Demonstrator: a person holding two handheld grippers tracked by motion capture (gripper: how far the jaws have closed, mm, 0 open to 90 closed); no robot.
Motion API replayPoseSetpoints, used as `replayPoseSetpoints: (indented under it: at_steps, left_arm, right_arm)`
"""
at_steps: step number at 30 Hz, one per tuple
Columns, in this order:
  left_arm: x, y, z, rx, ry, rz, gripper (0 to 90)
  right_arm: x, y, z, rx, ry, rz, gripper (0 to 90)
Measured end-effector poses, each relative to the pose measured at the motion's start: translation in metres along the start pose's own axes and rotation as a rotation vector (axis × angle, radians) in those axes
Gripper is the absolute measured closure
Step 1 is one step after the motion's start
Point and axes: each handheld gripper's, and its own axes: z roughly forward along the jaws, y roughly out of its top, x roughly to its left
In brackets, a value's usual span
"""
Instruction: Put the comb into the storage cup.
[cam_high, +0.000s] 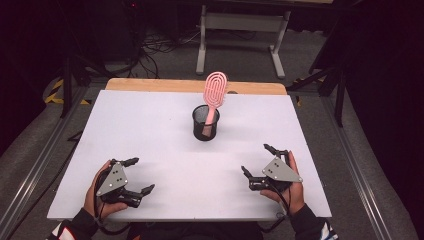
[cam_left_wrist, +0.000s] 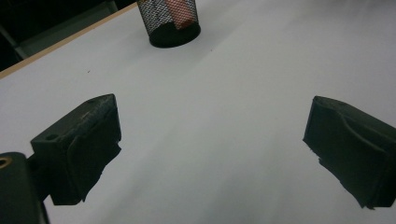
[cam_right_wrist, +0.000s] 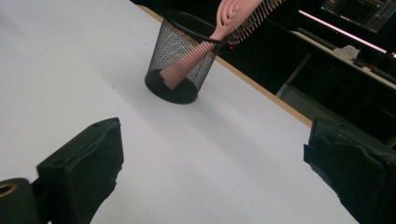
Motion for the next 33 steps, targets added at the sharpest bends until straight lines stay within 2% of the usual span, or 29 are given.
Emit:
replayPoseSetpoints:
  at_steps: [3, 6, 13, 19, 28, 33]
  left_arm:
    - [0.000, 0.000, 0.000, -0.002, -0.001, 0.001, 4.9]
    - [0.000, 0.001, 0.000, -0.005, 0.001, -0.002, 4.9]
    - [0.003, 0.002, 0.000, -0.017, 0.003, -0.012, 5.1]
    - [0.005, 0.002, -0.003, -0.029, 0.014, -0.019, 5.0]
    - [0.004, 0.003, -0.002, -0.027, 0.022, -0.017, 5.0]
    - [0.005, 0.003, -0.003, -0.028, 0.028, -0.018, 4.9]
  right_arm:
    - [-0.002, -0.008, -0.003, 0.008, 0.006, 0.015, 4.6]
    - [-0.004, -0.013, -0.005, 0.023, -0.008, 0.002, 4.3]
    - [-0.014, -0.029, -0.012, 0.044, -0.007, 0.057, 4.1]
    - [-0.015, -0.044, -0.018, 0.093, -0.017, 0.063, 4.0]
    - [-0.013, -0.044, -0.018, 0.083, 0.001, 0.058, 4.0]
    - [-0.015, -0.043, -0.019, 0.069, -0.006, 0.076, 4.0]
